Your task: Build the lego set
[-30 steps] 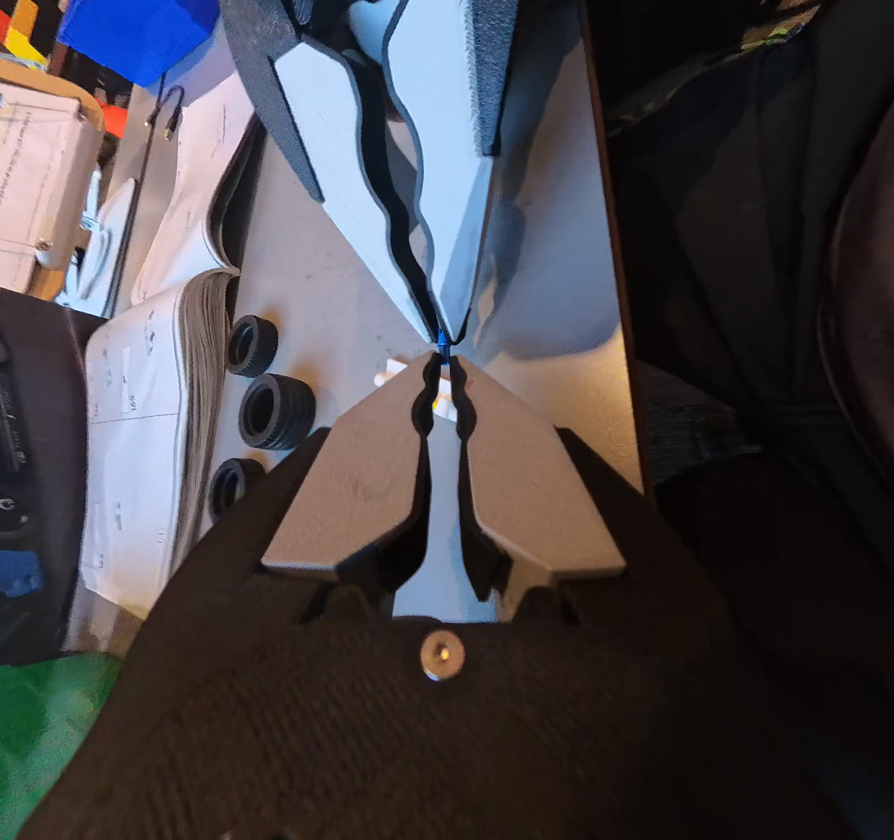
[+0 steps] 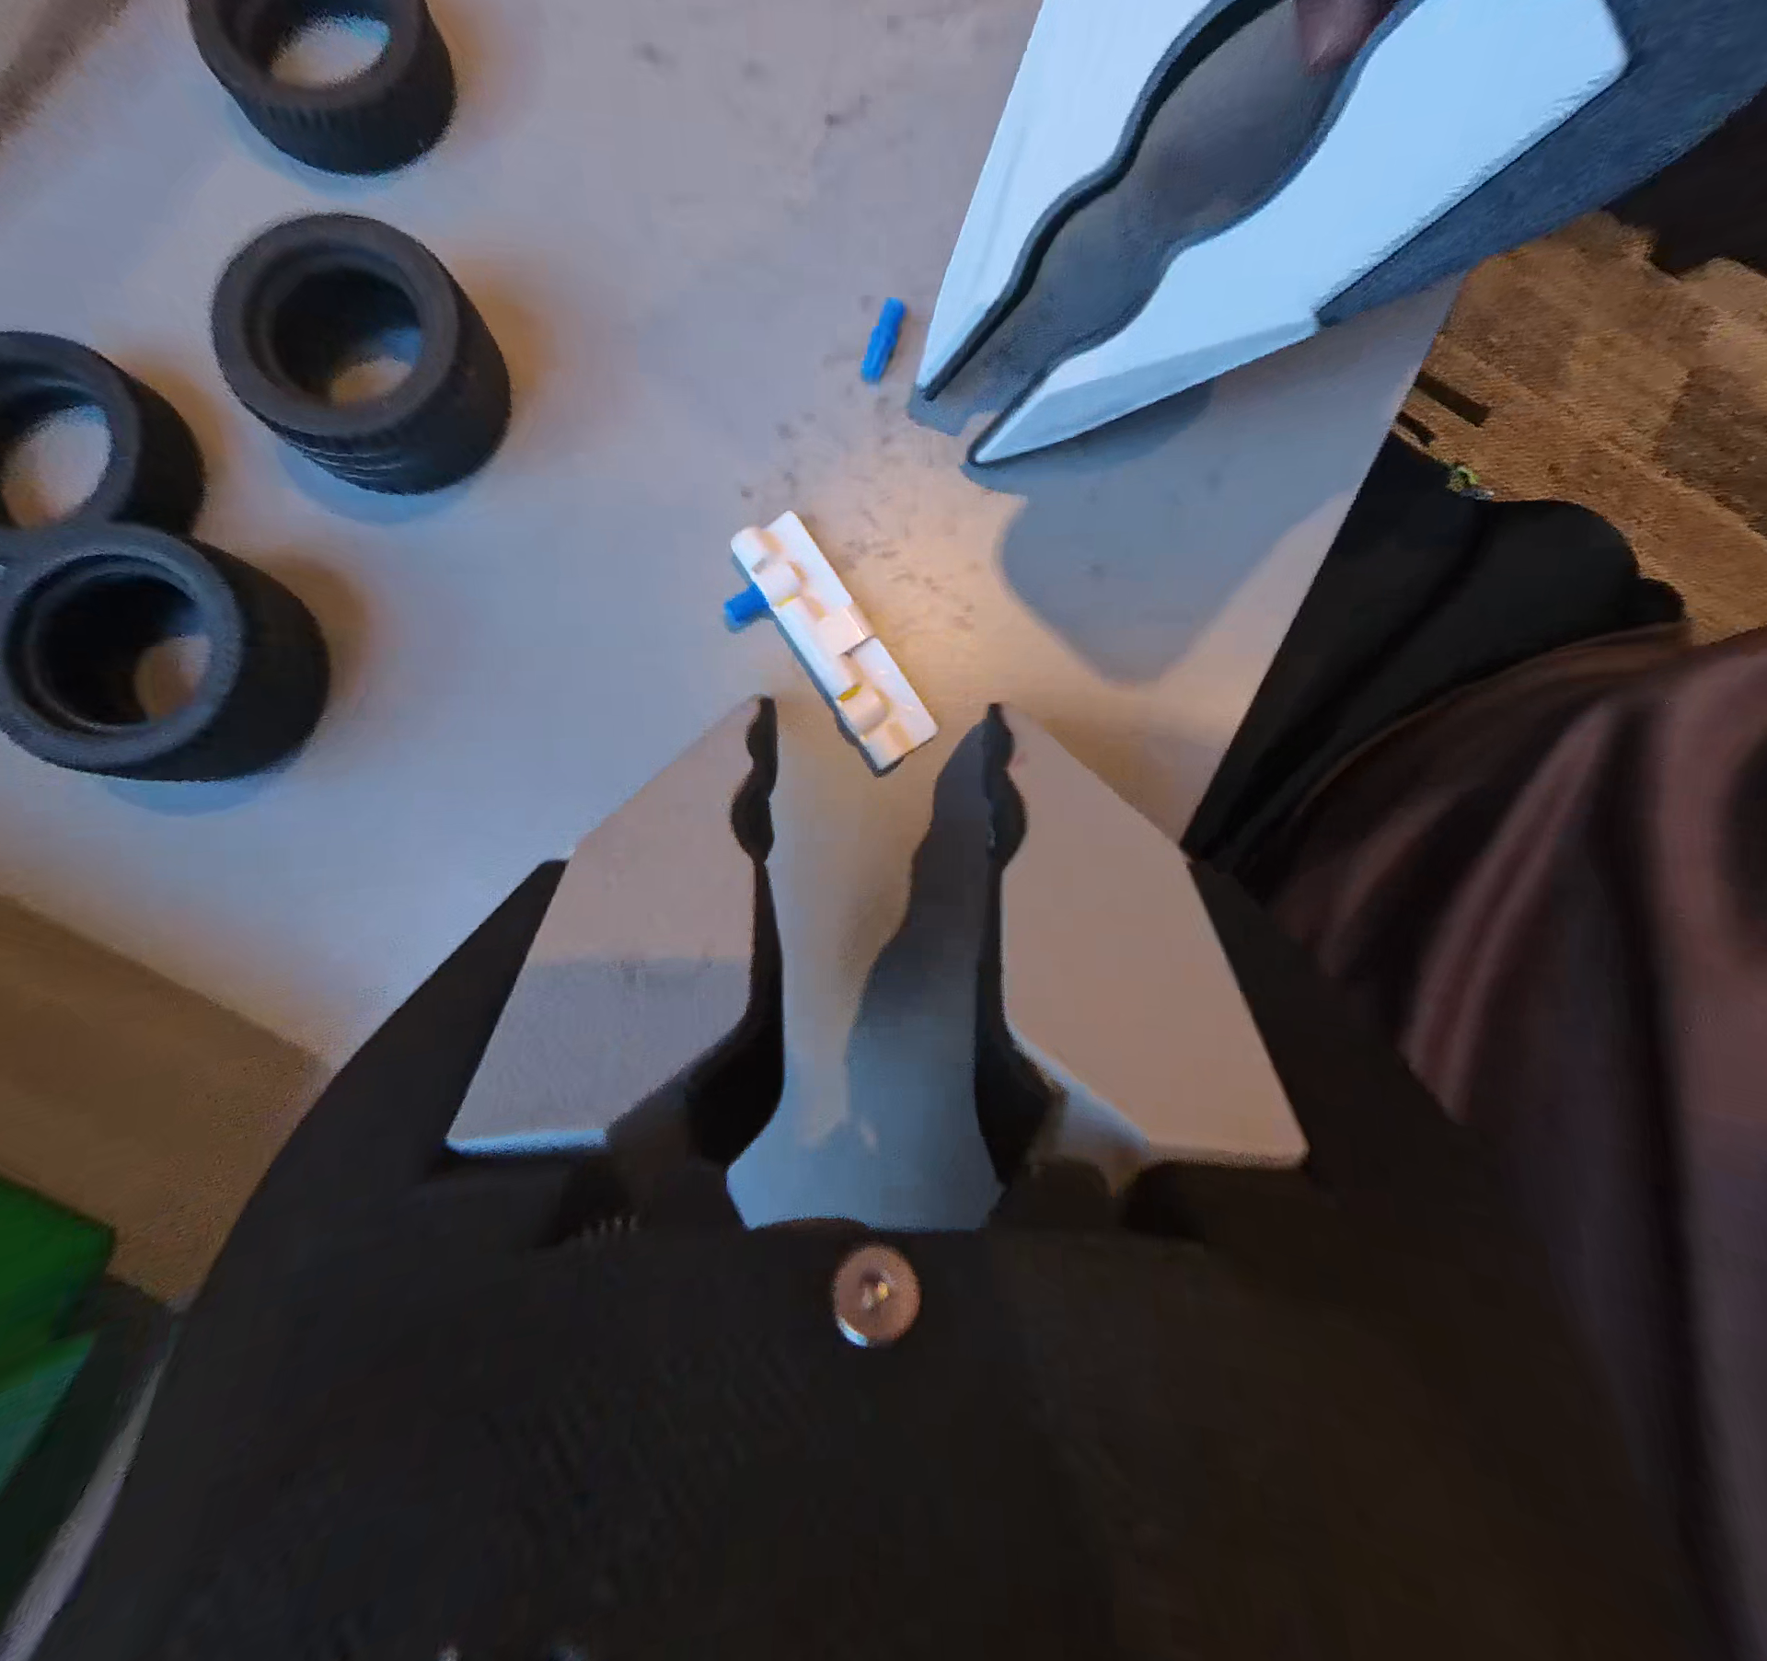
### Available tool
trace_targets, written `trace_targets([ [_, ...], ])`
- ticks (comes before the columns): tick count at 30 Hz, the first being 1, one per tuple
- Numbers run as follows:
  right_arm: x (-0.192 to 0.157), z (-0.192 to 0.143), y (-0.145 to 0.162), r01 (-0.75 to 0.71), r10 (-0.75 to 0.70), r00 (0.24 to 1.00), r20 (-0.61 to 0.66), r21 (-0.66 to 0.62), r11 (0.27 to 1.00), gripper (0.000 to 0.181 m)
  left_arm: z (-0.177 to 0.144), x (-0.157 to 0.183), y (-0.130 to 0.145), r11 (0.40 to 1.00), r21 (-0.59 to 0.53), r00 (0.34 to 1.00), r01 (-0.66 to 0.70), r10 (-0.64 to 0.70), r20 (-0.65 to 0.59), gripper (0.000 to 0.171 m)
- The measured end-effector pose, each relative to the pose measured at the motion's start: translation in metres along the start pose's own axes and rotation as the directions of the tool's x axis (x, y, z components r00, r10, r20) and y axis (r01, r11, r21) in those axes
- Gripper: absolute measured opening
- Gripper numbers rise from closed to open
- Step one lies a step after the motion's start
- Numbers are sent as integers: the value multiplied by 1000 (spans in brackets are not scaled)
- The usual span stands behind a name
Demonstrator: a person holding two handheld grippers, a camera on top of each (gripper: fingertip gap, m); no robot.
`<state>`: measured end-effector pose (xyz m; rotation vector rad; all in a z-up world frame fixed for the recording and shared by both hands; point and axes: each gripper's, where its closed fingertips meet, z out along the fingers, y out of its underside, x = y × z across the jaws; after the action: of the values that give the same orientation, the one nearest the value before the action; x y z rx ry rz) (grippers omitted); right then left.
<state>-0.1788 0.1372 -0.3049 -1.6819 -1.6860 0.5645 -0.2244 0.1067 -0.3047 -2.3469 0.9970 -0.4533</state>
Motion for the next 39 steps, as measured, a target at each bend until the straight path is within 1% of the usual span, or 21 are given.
trace_targets([
  [1, 1, 0, 0, -3, 3, 1000, 2, 1, 1000, 13, 1, -3, 0, 1000, 5, 1000, -3, 3, 26, 32],
  [3, 0, -2, -1, -20, 19, 1000, 19, 13, 1000, 18, 1, -11, 1, 999, -8, 996, -35, 36, 84, 14],
  [8, 11, -11, -1, -81, 79, 996, 30, 61, 995, 19, 2, -11, -1, 992, 9, 989, -127, 126, 83, 13],
  [9, 13, -13, -1, -91, 89, 996, 31, 69, 993, 19, 1, -14, -2, 987, 10, 981, -163, 161, 110, 13],
  [11, 15, -14, -3, -107, 104, 993, 48, 81, 991, 20, 0, -13, -2, 955, 4, 942, -296, 292, 164, 14],
  [13, 13, -11, -8, -106, 100, 993, 68, 93, 990, 22, -2, -15, -4, 888, -27, 855, -460, 451, 257, 14],
  [15, 10, -4, -15, -90, 82, 993, 90, 96, 991, 25, -3, -14, -5, 792, -62, 736, -607, 590, 331, 14],
  [18, 3, 9, -25, -66, 52, 989, 141, 90, 994, 31, -5, -8, -4, 644, -107, 563, -757, 727, 392, 14],
  [20, -7, 14, -33, -57, 37, 978, 207, 90, 994, 38, -7, -8, -3, 584, -136, 481, -801, 762, 433, 14],
  [21, -14, 15, -35, -48, 25, 970, 243, 89, 995, 36, -7, -8, -2, 560, -142, 453, -816, 773, 445, 14],
  [23, -21, 19, -35, -8, -12, 966, 257, 75, 997, 16, -8, -7, -3, 532, -143, 418, -834, 780, 465, 14],
  [25, -21, 22, -33, 19, -31, 974, 223, 56, 998, 13, -10, -12, -2, 569, -131, 448, -812, 751, 484, 14],
  [28, -17, 22, -32, -47, 40, 984, 176, 38, 998, 7, -22, -36, -5, 711, -100, 551, -696, 618, 561, 11],
  [29, -13, 22, -30, -92, 87, 986, 144, 27, 995, 7, -25, -42, -4, 773, -71, 615, -631, 553, 562, 15],
  [30, -12, 22, -29, -134, 130, 984, 124, 20, 991, 7, -24, -43, -1, 839, -24, 705, -543, 472, 530, 25],
  [31, -12, 22, -29, -169, 167, 980, 112, 16, 985, 7, -22, -38, 0, 893, 35, 796, -450, 382, 470, 32],
  [32, -13, 21, -28, -202, 200, 974, 103, 11, 979, 7, -19, -31, 0, 923, 93, 863, -373, 308, 402, 34],
  [33, -15, 21, -28, -231, 229, 968, 105, 5, 973, 7, -18, -26, -2, 938, 136, 899, -320, 255, 355, 33],
  [35, -21, 22, -27, -273, 272, 954, 129, -14, 962, 12, -16, -27, -8, 942, 174, 915, -289, 217, 341, 31],
  [37, -24, 21, -24, -264, 266, 955, 134, -29, 964, 13, -9, -32, -7, 948, 147, 914, -283, 220, 341, 28],
  [39, -21, 20, -22, -202, 203, 975, 93, -25, 979, 7, -5, -32, -7, 946, 124, 912, -298, 245, 328, 27],
])
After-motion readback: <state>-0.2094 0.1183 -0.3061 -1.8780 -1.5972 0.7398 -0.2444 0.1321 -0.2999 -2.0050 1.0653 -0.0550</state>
